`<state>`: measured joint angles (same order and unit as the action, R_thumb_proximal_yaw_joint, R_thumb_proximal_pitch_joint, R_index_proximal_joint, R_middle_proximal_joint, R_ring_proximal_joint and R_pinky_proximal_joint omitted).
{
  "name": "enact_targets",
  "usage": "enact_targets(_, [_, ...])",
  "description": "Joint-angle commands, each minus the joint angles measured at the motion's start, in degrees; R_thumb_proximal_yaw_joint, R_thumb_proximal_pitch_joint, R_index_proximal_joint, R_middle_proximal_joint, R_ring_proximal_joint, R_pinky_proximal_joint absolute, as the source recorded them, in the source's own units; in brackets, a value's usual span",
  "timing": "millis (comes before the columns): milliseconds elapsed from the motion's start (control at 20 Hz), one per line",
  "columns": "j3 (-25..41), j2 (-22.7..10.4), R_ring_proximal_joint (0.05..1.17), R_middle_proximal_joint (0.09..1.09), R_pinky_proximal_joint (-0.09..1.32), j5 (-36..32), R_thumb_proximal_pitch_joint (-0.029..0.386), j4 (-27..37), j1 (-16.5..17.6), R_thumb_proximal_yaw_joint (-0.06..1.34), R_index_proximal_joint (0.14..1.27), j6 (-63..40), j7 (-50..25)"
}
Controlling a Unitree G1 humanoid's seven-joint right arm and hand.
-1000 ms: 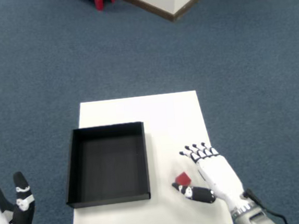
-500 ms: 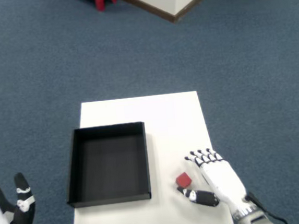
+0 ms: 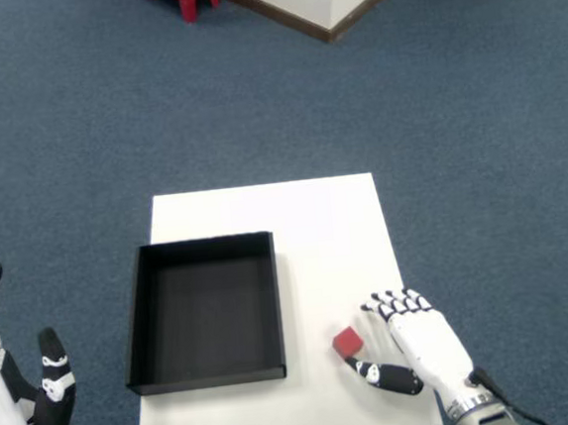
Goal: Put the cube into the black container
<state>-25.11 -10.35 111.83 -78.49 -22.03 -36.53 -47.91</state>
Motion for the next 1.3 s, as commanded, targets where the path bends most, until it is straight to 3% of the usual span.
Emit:
enact_targets(50, [0.11,-1.28,0.20,0.21,-0.02,-0.21,-0.003,0.44,-2.70,0.50,0.38,0.59,-3.39])
enact_targets(650, [0.93,0.20,0.21,0.23,-0.01,1.28,0.005,-2.45,-1.94,0.50,0.41,4.64,-3.28])
enact_targets(1000, [2.04,1.20,0.22,0.24,-0.01,1.29,0.100,-2.81,-0.78,0.50,0.45,5.74,-3.63])
enact_targets(1300, [2.70,1.53,0.22,0.25,-0.01,1.24,0.126,-2.64,-0.85,0.47,0.47,6.14,-4.49])
